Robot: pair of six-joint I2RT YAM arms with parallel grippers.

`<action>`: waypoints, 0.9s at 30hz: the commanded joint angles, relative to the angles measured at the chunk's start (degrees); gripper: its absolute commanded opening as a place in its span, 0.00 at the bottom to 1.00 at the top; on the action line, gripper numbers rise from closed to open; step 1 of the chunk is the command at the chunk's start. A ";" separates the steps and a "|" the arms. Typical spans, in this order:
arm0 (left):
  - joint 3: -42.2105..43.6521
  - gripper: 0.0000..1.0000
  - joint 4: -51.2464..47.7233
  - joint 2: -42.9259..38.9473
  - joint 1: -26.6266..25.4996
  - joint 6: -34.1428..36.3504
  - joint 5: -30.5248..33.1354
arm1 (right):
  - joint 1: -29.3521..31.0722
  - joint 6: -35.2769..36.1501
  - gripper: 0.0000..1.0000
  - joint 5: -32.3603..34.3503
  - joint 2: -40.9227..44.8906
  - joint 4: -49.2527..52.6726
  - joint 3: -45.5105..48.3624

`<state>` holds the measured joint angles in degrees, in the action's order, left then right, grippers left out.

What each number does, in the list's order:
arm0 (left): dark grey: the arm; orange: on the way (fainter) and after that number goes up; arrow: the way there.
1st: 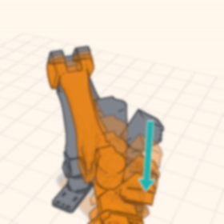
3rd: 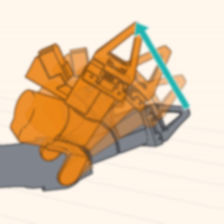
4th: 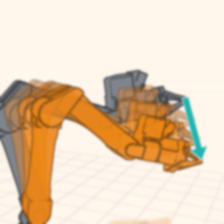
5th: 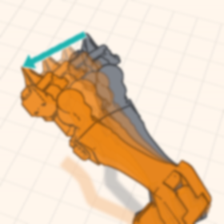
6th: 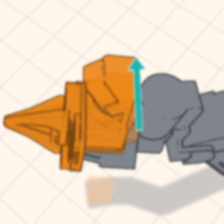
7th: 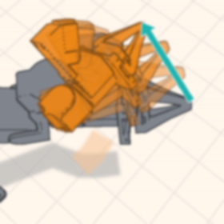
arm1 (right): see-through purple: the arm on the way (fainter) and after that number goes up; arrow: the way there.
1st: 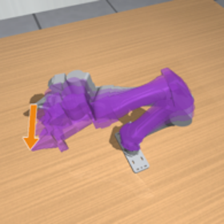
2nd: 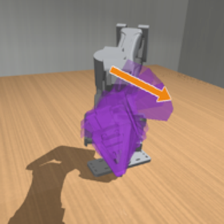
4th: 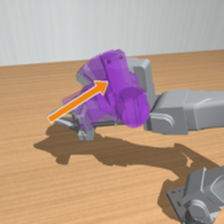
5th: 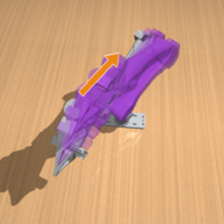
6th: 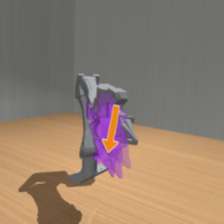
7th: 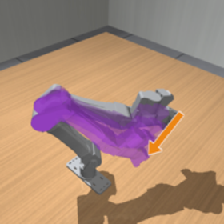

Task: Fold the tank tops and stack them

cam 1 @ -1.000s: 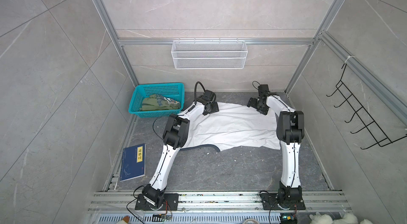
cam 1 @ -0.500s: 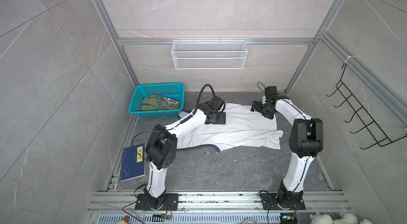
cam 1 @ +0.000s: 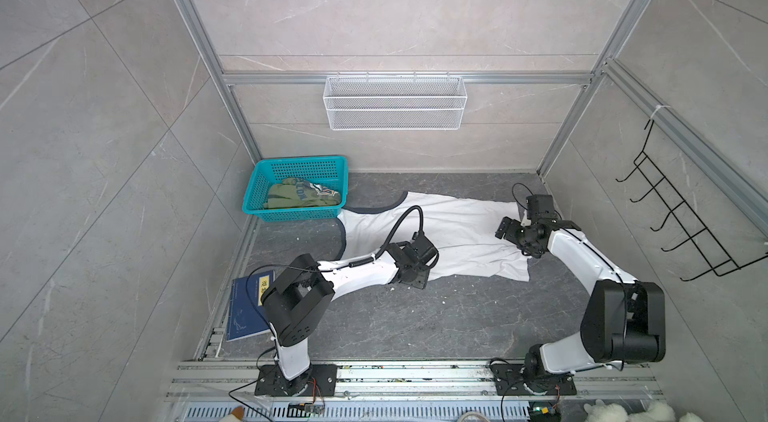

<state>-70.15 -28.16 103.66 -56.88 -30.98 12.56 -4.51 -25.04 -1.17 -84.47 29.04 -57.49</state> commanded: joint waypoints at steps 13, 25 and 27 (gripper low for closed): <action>-2.50 0.58 -2.62 4.95 -3.15 -6.05 4.94 | -4.44 -3.07 0.96 3.91 0.69 -0.16 2.00; -2.80 0.44 -1.99 8.22 -3.15 -6.45 4.45 | -7.53 -3.97 0.92 1.62 -6.52 -4.53 1.30; -2.71 0.39 -1.94 8.45 -3.14 -6.45 4.46 | -7.99 -3.87 0.91 0.83 -7.88 -5.21 0.43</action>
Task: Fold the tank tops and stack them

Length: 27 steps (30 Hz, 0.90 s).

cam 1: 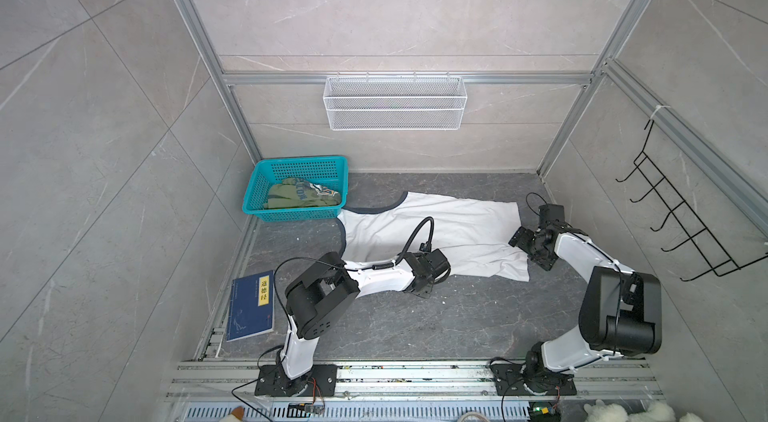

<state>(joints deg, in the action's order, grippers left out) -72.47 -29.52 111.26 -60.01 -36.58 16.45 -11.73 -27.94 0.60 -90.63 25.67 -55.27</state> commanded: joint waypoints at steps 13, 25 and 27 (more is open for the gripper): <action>-0.31 0.20 0.16 1.76 0.07 -0.61 0.52 | -0.83 -0.50 0.70 -2.45 -10.86 -2.46 -6.83; -0.09 0.12 -0.69 1.06 0.11 -0.95 1.65 | -0.74 0.31 0.55 -0.70 -6.37 0.41 -8.07; -0.06 0.11 -0.80 0.98 0.12 -1.10 1.83 | -0.74 0.75 0.55 -0.06 -5.53 1.02 -8.38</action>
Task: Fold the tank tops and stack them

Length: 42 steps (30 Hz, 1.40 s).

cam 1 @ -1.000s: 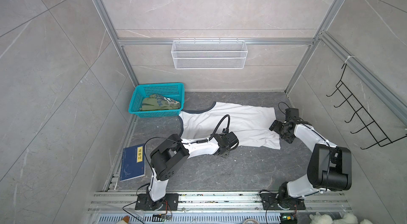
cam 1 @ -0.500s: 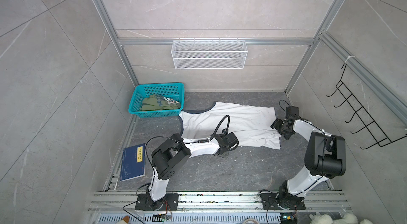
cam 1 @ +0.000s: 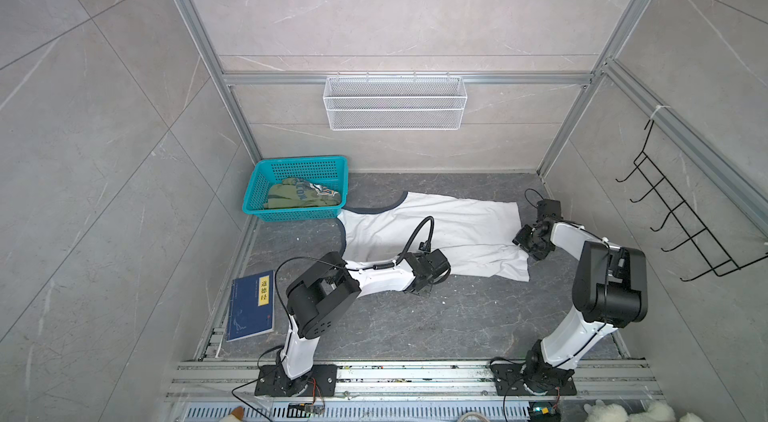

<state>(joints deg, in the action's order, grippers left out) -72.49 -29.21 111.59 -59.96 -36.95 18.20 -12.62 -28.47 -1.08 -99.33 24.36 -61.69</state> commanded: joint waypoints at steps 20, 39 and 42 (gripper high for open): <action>0.26 0.04 -0.39 0.69 0.07 -1.46 -0.61 | 0.41 0.66 0.28 3.17 -3.40 1.19 -1.45; 10.58 0.00 0.19 -18.63 -0.06 -6.68 -4.81 | 0.54 -1.60 0.00 0.20 26.49 7.43 13.93; 14.14 0.00 1.01 -20.56 -0.07 -6.82 -9.41 | 0.43 -3.34 0.00 0.36 31.91 11.13 17.03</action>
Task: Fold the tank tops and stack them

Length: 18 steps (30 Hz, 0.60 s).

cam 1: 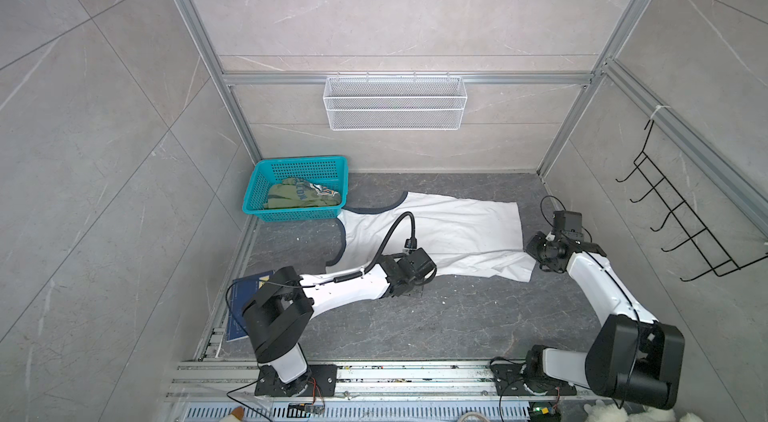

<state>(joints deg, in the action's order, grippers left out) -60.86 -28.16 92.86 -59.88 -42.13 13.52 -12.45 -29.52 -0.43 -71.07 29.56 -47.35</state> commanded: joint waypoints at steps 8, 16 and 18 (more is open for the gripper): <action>9.39 0.00 -3.46 -6.23 -0.89 -2.55 -8.67 | 0.25 -7.54 0.00 -2.97 17.78 15.43 10.27; 13.28 0.33 -6.77 -10.66 -2.26 -3.93 -7.75 | 0.25 -13.15 0.15 -1.39 22.70 22.40 11.89; 13.15 0.48 -7.53 -12.56 -2.26 -3.83 -5.68 | 0.23 -13.26 0.48 -1.08 22.67 23.46 10.55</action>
<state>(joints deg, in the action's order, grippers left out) -47.59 -32.45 83.37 -61.98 -45.39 5.78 -12.45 -40.62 -2.59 -48.69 48.82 -35.79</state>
